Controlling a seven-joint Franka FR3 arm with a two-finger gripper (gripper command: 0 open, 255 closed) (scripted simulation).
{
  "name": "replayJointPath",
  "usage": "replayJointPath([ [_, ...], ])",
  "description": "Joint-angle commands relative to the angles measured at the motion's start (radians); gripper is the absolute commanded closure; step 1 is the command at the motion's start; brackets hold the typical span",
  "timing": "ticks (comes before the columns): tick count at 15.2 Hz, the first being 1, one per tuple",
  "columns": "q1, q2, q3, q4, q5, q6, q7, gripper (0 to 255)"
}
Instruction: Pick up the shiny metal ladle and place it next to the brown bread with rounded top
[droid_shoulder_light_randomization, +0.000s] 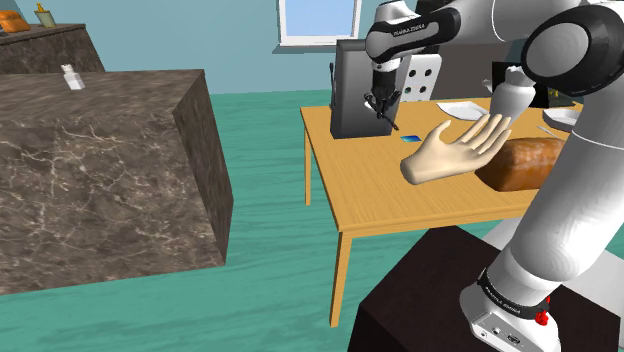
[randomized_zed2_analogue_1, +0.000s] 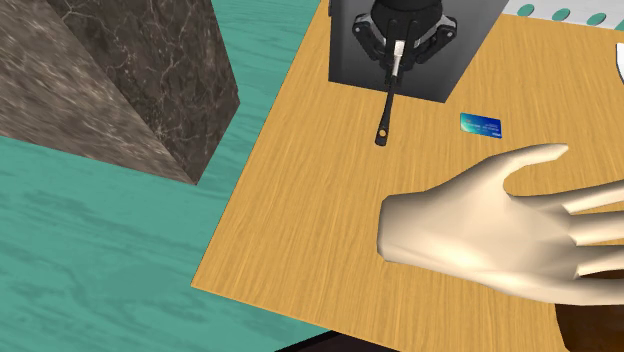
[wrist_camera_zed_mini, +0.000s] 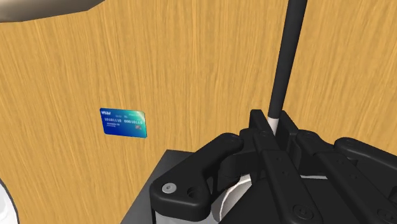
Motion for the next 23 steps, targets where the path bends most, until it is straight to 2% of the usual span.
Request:
replayJointPath([
  [1,0.000,-0.003,0.000,0.024,0.000,-0.025,-0.002,255],
  [13,0.000,0.000,0.000,0.176,0.003,-0.173,-0.017,255],
  [23,-0.088,-0.224,-0.087,-0.095,-0.047,-0.102,-0.177,255],
])
